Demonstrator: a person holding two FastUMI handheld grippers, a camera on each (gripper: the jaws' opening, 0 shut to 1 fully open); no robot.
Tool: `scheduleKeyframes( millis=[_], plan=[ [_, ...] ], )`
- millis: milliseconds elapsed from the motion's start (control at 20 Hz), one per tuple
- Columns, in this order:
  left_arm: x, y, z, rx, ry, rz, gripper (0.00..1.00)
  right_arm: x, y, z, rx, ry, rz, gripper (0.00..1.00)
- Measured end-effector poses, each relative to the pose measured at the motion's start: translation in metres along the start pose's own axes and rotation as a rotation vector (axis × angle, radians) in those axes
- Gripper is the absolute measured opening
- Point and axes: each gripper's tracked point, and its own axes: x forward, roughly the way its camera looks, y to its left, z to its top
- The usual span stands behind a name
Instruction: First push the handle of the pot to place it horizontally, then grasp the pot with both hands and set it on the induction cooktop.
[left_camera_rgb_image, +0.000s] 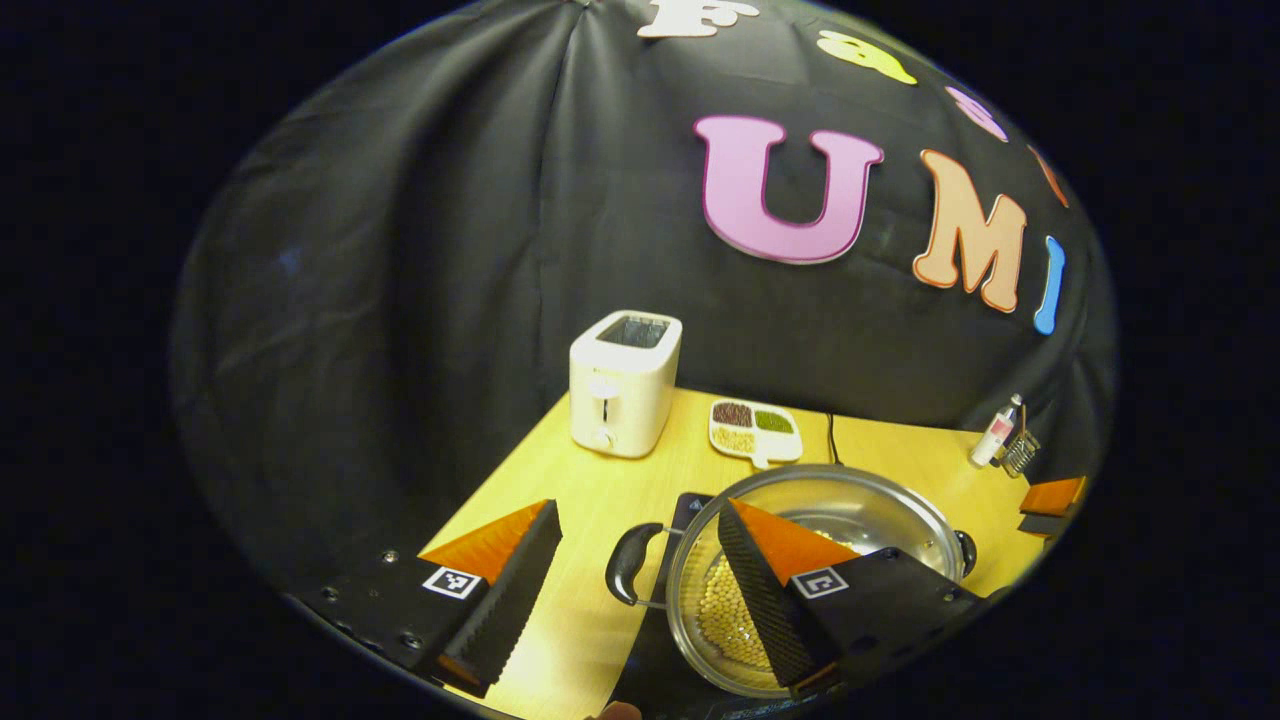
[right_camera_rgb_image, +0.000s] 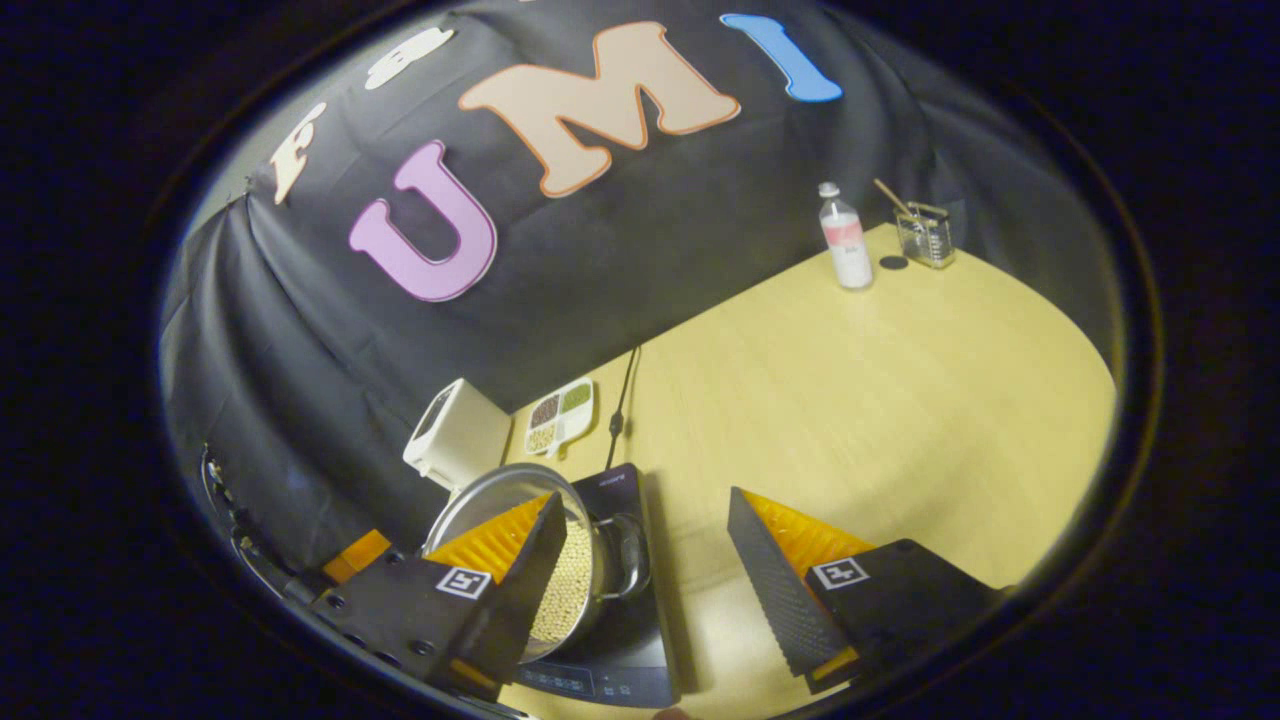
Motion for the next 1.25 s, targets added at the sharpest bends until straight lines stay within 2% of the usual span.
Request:
scheduleKeyframes(
  millis=[50,100,150,200,250,300,350,400,500,550,650,700,750,1000,1050,1150,1250],
  plan=[
    [-0.011,-0.007,0.009,0.004,-0.028,0.005,0.96,-0.007,-0.005,0.011,-0.024,-0.022,0.000,0.92],
    [-0.022,-0.018,0.018,0.010,-0.049,0.009,0.96,-0.018,-0.010,0.022,-0.051,-0.042,0.000,1.00],
    [-0.034,-0.028,0.024,0.018,-0.065,0.013,0.96,-0.028,-0.015,0.035,-0.080,-0.060,0.002,1.00],
    [-0.047,-0.040,0.031,0.025,-0.083,0.013,0.96,-0.041,-0.019,0.048,-0.112,-0.079,0.011,1.00],
    [-0.057,-0.057,0.036,0.031,-0.098,0.009,0.96,-0.053,-0.022,0.063,-0.144,-0.102,0.022,0.92],
    [-0.068,-0.075,0.042,0.031,-0.116,0.004,0.96,-0.067,-0.026,0.079,-0.180,-0.129,0.034,0.92],
    [-0.079,-0.093,0.050,0.027,-0.136,-0.002,0.96,-0.080,-0.032,0.096,-0.217,-0.158,0.041,1.00],
    [-0.092,-0.111,0.059,0.022,-0.155,-0.008,0.96,-0.095,-0.037,0.111,-0.249,-0.183,0.047,0.91],
    [-0.111,-0.144,0.072,0.015,-0.188,-0.009,0.96,-0.122,-0.046,0.142,-0.283,-0.232,0.067,0.91],
    [-0.120,-0.161,0.076,0.017,-0.204,-0.013,0.93,-0.134,-0.049,0.156,-0.293,-0.261,0.084,0.91],
    [-0.141,-0.193,0.090,0.021,-0.256,-0.016,0.96,-0.160,-0.060,0.176,-0.309,-0.313,0.107,0.92],
    [-0.153,-0.207,0.095,0.023,-0.287,-0.022,0.93,-0.170,-0.065,0.183,-0.301,-0.328,0.119,0.92],
    [-0.165,-0.220,0.099,0.028,-0.313,-0.030,0.96,-0.180,-0.070,0.188,-0.288,-0.339,0.137,0.92],
    [-0.208,-0.270,0.090,0.081,-0.371,-0.053,0.96,-0.218,-0.107,0.198,-0.281,-0.391,0.153,0.91],
    [-0.215,-0.278,0.085,0.081,-0.371,-0.057,0.99,-0.225,-0.112,0.198,-0.277,-0.399,0.156,0.91],
    [-0.226,-0.293,0.077,0.079,-0.368,-0.074,0.93,-0.235,-0.121,0.199,-0.280,-0.416,0.159,0.91],
    [-0.235,-0.304,0.073,0.081,-0.375,-0.088,0.93,-0.241,-0.132,0.202,-0.302,-0.431,0.147,0.91]
  ],
)
